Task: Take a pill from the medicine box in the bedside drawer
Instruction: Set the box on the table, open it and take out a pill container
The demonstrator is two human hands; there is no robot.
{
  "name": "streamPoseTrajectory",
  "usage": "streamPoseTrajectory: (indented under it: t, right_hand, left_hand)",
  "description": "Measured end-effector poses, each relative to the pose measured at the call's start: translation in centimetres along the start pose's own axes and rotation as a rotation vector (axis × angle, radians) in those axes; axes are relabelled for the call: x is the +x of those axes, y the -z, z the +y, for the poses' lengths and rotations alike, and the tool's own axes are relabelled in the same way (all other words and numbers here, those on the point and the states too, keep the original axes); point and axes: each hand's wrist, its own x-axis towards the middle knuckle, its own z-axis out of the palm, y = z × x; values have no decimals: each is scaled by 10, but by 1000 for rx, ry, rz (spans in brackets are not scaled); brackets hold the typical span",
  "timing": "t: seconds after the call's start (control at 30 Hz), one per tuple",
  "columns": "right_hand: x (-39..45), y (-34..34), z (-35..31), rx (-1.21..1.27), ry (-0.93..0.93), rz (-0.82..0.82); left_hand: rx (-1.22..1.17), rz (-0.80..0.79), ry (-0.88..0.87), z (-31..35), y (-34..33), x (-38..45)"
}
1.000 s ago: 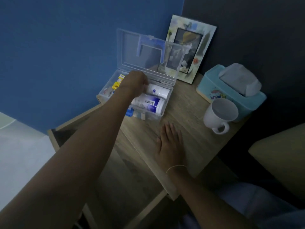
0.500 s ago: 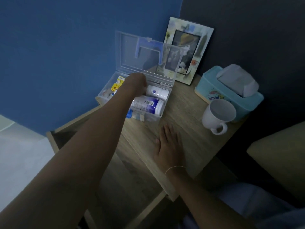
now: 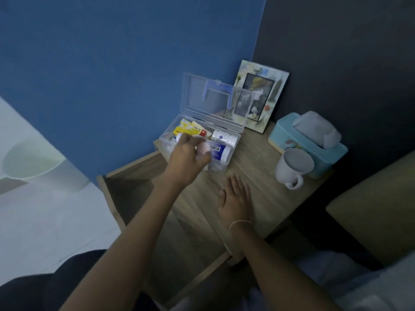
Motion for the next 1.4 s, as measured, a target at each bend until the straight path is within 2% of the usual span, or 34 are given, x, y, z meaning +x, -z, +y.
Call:
streamPoseTrajectory:
  t: [0.13,0.27,0.33,0.43,0.67,0.8,0.9,1.1,1.2,1.3,1.4]
  right_hand:
    - [2,12,-2,152,-39,-35]
    - [1,49,-21,964,-387,-54]
    - [-8,64,-30,1349,-529,-131]
    - [-30,77,-35,1644,-622,-346]
    - [-53,78,-27,1810,-707,-465]
    - [-54,74,-28,1955,-654,-491]
    - [-51,75,-35,2034,-637,-455]
    - [-47,72,-37,2030,-614,-298]
    - [-52,74,-33,1995,-566,-313]
    - [-51,76,-28,1965,-652,-279]
    - [-47,70,-22,1944,-772,-239]
  left_hand:
    - [17,-139,37,3,0,-50]
    - [34,-168,20,5,1,-76]
    - [26,-161,-11,9,0,-83]
    - [-13,-180,-87,17,-4,-92]
    - [-51,-298,-166,22,-12,-102]
    - [3,-368,-183,27,-13,-98]
    - [65,-343,-184,34,-17,-96]
    - [419,-210,-198,45,-35,-98]
    - [350,-178,-122,47,-34,-99]
    - [142,-301,-188,47,-27,-93]
    - [119,-418,-260,46,-24,-87]
